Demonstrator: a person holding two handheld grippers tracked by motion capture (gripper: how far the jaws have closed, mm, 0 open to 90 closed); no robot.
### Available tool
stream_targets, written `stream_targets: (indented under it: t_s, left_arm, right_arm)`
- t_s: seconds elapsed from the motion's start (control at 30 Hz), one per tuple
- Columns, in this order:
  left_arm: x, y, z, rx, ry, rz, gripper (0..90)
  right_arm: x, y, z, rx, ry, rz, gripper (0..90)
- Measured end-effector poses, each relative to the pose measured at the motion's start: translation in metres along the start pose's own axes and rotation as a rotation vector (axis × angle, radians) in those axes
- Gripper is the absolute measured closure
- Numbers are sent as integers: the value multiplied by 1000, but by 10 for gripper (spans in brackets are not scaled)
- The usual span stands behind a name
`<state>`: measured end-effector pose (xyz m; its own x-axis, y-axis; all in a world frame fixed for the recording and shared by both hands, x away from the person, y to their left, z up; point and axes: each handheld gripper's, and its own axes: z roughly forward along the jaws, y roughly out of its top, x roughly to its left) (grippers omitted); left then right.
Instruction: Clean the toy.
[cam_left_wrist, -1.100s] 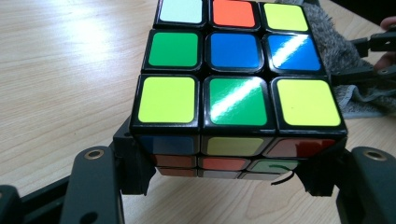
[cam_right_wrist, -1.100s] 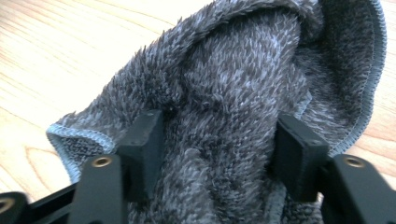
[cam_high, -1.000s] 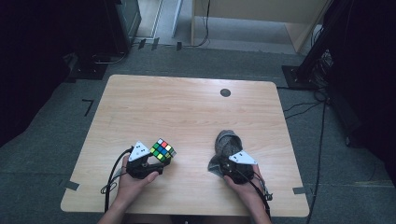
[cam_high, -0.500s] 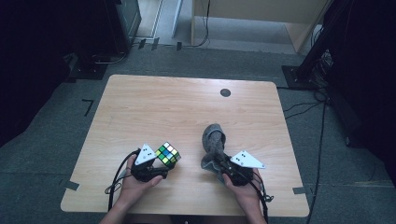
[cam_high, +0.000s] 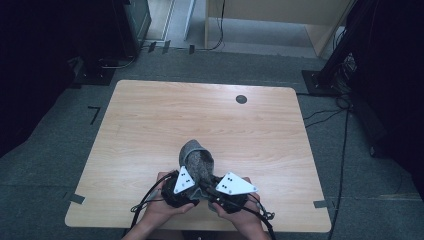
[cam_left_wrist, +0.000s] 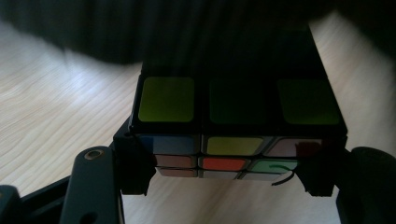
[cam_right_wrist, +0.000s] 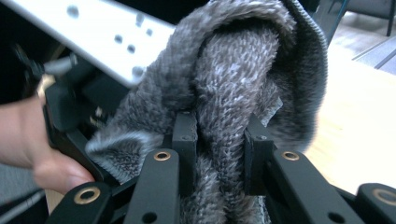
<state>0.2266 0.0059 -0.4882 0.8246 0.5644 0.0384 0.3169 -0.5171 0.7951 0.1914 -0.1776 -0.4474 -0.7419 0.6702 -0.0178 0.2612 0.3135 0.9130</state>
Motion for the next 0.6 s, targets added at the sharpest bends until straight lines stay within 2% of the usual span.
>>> stream_targets:
  t_s: [0.03, 0.07, 0.1, 0.13, 0.17, 0.2, 0.23, 0.27, 0.37, 0.4, 0.43, 0.47, 0.5, 0.6]
  left_arm:
    - [-4, 2, 0, 2, 13, 7, 340]
    - [-4, 2, 0, 2, 13, 7, 341]
    - [-6, 2, 0, 3, 10, 15, 340]
    - [-6, 2, 0, 3, 10, 15, 341]
    - [-5, 2, -1, 8, 12, 17, 341]
    - [-5, 2, -1, 8, 12, 17, 341]
    - [-2, 2, -2, 3, 16, 5, 341]
    - [0, 2, -2, 5, 20, -1, 341]
    - [1, 2, -2, 3, 18, -13, 341]
    - [1, 2, -2, 8, 18, -10, 341]
    - [-1, 2, -1, 14, 20, -1, 341]
    - [-1, 2, -1, 14, 20, -1, 340]
    - [-4, 2, 0, 15, 17, 18, 341]
    - [-6, 3, -1, 10, 8, 32, 341]
  right_arm:
    - [2, -1, 2, 12, -20, -13, 712]
    - [2, -1, 2, 12, -20, -13, 712]
    - [0, -1, 2, 10, -67, -14, 724]
    - [0, -1, 2, 10, -67, -14, 724]
    - [-7, -2, 0, 13, -120, 12, 739]
    - [-7, -2, 0, 13, -120, 12, 739]
    - [-16, -4, -3, 17, -154, 50, 751]
    - [-19, -5, -5, 19, -160, 67, 751]
    - [-21, -6, -6, 19, -157, 83, 750]
    - [-15, -4, -4, 8, -122, 63, 742]
    - [-10, -4, -2, 8, -106, 35, 736]
    - [-10, -4, -2, 8, -106, 35, 736]
    - [1, -2, 2, 12, -76, -22, 727]
    - [5, -1, 3, 6, -73, -46, 726]
